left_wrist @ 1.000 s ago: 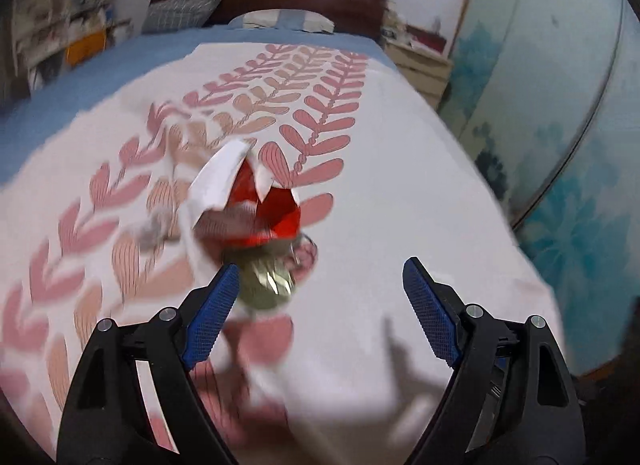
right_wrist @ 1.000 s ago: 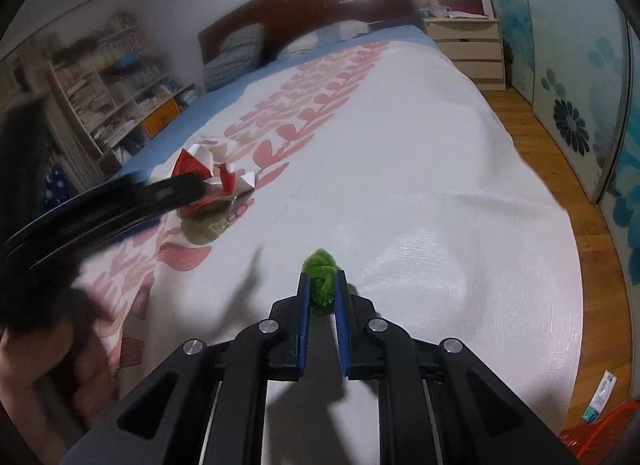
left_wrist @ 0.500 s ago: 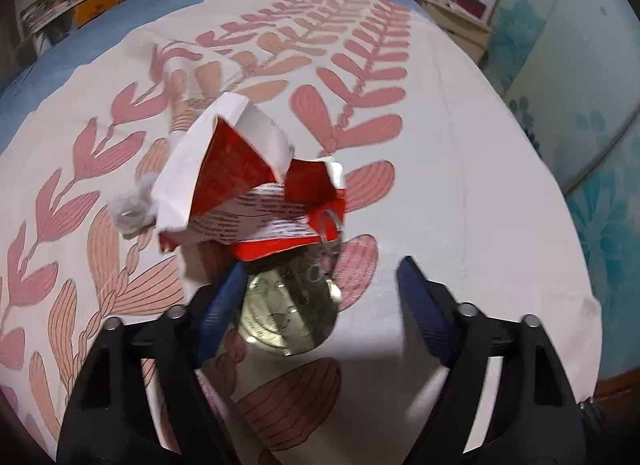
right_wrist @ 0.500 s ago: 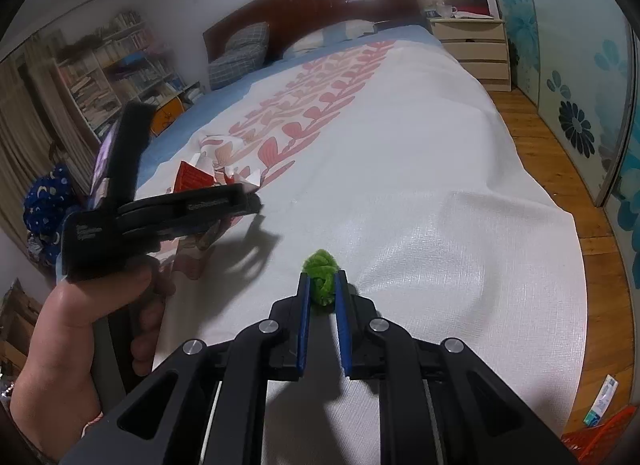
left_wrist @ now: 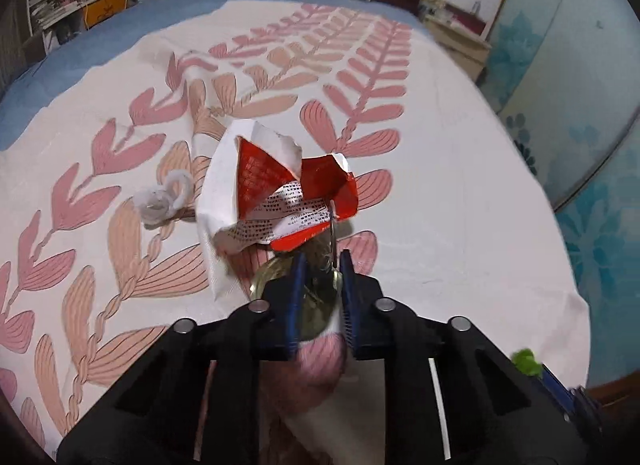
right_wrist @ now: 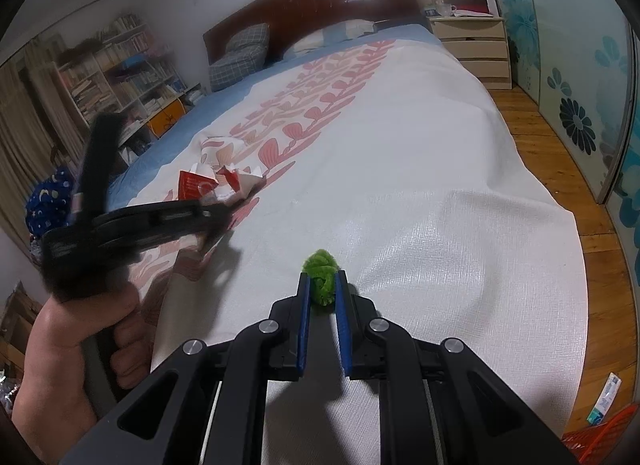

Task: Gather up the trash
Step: 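Grasp the green scrap with the right tool while the left grasps the metal lid, then carry the lid and green scrap to the red wastebasket and open both tools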

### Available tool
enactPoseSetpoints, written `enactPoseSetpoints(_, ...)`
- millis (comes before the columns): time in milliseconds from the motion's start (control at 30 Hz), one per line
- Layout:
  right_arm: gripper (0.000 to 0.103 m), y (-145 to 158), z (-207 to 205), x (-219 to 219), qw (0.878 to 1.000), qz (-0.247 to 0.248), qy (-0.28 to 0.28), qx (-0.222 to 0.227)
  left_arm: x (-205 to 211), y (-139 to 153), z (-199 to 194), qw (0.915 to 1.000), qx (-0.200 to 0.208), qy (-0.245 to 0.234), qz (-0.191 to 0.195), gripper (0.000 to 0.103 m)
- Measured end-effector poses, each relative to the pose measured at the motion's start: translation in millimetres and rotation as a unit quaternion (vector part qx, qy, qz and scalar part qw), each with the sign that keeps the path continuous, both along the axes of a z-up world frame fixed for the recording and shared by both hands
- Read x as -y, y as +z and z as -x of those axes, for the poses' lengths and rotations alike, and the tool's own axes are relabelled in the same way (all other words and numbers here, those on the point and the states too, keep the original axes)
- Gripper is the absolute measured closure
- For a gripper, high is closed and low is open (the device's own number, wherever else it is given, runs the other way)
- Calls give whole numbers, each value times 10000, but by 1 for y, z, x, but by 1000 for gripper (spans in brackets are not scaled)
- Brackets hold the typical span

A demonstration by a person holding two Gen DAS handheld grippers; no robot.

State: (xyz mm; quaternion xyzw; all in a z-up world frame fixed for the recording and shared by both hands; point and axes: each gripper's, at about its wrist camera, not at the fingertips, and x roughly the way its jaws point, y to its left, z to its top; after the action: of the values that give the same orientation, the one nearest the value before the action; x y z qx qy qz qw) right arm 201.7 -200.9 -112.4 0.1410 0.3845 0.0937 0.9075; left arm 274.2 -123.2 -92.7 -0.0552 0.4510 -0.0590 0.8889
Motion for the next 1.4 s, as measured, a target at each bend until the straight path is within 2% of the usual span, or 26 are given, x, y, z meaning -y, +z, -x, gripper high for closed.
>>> enactPoseSetpoints(233, 89, -1, 0, 3, 10000, -33, -18, -8, -20, 20, 36, 9982, 395, 111, 448, 95)
enactPoseSetpoints(433, 89, -1, 0, 4, 10000, -81, -18, -6, -37, 22, 41, 9933, 502, 188, 1020, 96)
enactPoseSetpoints(700, 89, 0, 4, 11, 9995, -299, -42, 84, -32, 35, 53, 9913, 685, 59, 1125, 96)
enactPoseSetpoints(867, 90, 16, 27, 19, 9991, -275, 22, 331, -20, 62, 90, 9886, 930, -72, 1180, 96)
enactPoseSetpoints(1067, 90, 50, 92, 65, 9988, -256, -75, 411, 22, 106, 149, 9849, 1200, -397, 1180, 96)
enactPoseSetpoints(1167, 90, 71, 143, 114, 9986, -217, -248, 413, 57, 123, 180, 9798, 1288, -730, 1348, 96)
enactPoseSetpoints(1233, 90, 80, 166, 142, 9988, -28, -326, 355, 90, 134, 198, 9747, 1253, -1062, 1518, 96)
enactPoseSetpoints(1400, 90, 109, 232, 234, 9951, 445, -830, 307, 187, 153, 228, 9608, 1197, -1885, 1642, 96)
